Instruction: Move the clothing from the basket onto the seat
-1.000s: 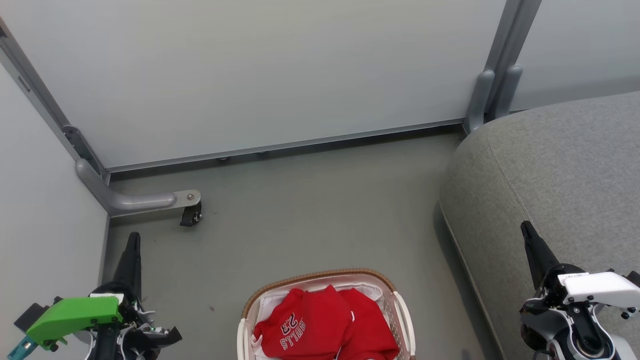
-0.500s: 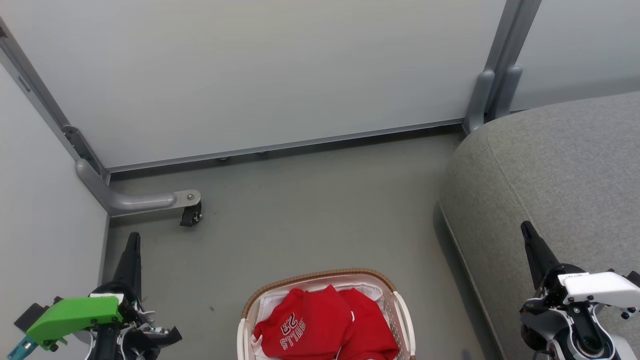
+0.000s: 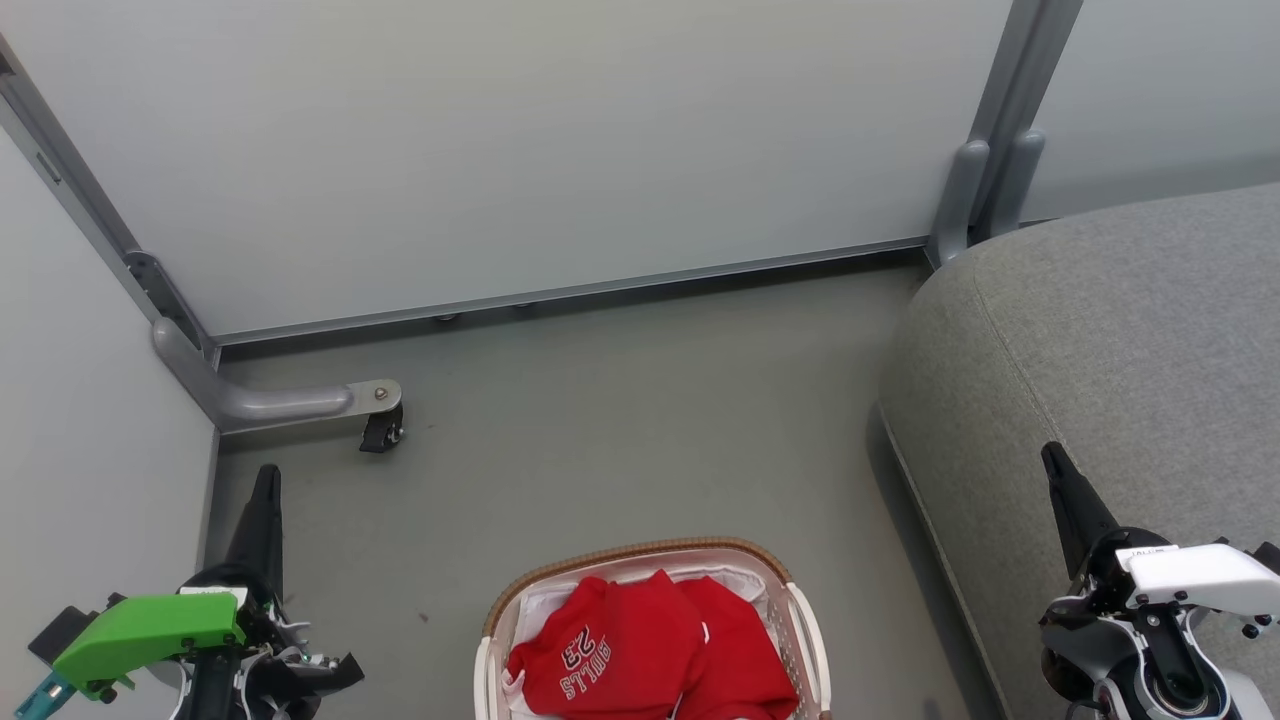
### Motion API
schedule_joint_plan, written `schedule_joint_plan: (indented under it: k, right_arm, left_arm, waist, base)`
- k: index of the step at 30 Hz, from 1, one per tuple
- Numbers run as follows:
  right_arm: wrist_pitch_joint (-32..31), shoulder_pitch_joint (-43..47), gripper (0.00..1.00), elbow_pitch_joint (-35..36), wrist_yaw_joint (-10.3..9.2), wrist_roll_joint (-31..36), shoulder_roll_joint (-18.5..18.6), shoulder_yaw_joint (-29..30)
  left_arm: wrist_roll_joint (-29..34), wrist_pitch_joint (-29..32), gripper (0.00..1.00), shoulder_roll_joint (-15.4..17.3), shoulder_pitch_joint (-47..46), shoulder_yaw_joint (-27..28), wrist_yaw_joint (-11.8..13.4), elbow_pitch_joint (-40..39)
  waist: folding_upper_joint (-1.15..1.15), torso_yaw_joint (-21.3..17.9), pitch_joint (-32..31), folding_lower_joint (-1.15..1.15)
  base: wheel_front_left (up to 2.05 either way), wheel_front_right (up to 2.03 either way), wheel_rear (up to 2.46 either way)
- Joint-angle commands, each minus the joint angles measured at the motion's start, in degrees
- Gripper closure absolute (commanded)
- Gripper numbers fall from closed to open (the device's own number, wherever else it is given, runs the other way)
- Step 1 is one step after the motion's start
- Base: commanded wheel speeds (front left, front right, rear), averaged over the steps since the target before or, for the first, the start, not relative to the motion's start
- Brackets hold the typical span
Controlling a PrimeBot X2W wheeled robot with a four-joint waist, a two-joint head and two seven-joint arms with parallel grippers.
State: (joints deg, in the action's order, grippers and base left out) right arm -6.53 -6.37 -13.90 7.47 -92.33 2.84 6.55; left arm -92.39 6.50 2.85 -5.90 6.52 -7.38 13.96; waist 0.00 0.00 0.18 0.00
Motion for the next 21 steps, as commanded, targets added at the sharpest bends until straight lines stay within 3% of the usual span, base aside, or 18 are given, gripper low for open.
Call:
schedule_joint_plan:
  k: [1, 21]
  right_arm:
    - [-0.03, 0.45, 1.00, -0.05, 0.04, 0.23, 0.14, 0.13]
    - [-0.06, 0.45, 1.00, -0.06, 0.04, 0.25, 0.13, 0.15]
  left_arm:
    - [0.45, 0.15, 1.00, 0.09, -0.61, 0.14, -0.21, 0.02]
    - [0.46, 0.16, 1.00, 0.09, -0.61, 0.15, -0.22, -0.01]
  waist:
    - [0.00, 0.00, 0.00, 0.00]
    - [0.00, 0.00, 0.00, 0.00]
  base:
    - [0.00, 0.00, 0.00]
    - [0.00, 0.00, 0.00]
